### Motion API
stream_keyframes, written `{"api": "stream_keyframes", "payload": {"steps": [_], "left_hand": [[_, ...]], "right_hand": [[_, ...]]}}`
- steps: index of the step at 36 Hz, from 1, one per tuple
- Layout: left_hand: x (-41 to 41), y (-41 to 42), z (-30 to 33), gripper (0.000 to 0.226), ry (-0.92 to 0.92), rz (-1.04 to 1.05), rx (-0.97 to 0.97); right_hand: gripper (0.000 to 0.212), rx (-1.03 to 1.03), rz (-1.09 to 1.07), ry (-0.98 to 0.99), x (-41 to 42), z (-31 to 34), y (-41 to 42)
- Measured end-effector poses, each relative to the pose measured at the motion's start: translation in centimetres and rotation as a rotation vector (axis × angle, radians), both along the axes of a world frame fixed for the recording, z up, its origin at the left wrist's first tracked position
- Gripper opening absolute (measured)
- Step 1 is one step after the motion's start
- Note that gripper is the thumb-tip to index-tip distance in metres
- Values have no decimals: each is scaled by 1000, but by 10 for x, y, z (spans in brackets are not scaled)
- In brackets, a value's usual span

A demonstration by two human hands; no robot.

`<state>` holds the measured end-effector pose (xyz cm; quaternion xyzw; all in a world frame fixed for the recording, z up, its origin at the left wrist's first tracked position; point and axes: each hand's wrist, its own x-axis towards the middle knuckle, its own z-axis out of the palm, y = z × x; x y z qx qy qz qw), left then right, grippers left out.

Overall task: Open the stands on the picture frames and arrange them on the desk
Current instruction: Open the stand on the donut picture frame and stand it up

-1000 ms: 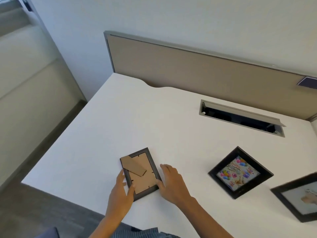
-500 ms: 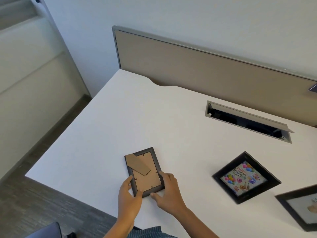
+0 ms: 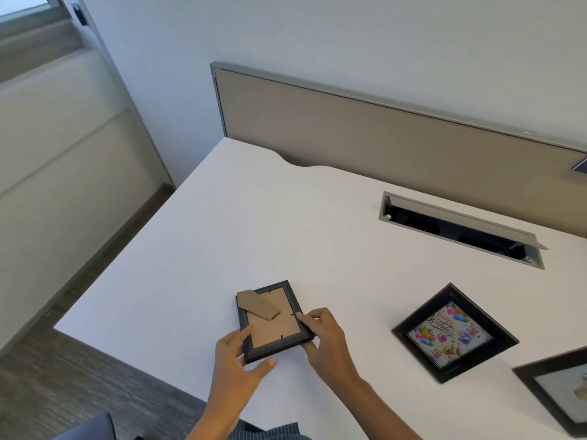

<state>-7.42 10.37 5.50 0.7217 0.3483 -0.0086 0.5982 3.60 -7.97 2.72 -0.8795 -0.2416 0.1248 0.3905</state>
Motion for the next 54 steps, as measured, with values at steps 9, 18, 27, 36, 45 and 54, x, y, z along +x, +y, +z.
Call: {"api": "stream_keyframes", "payload": {"steps": [9, 18, 27, 36, 45, 54], "left_hand": [[17, 16, 17, 49, -96, -26, 258], [39, 25, 47, 28, -192, 10, 226], [59, 10, 83, 4, -254, 60, 200], [75, -11, 101, 12, -221, 137, -162], [78, -17, 107, 13, -191, 162, -221], [74, -13, 110, 11, -229, 41, -98]], "right_hand": [[38, 110, 55, -176, 17, 22, 3], [11, 207, 37, -140, 32, 50, 3], [38, 323, -196, 300, 40, 94, -5], [53, 464, -370, 584, 37, 111, -13], [45, 493, -385, 599, 36, 121, -20], [38, 436, -271, 486, 36, 121, -29]]}}
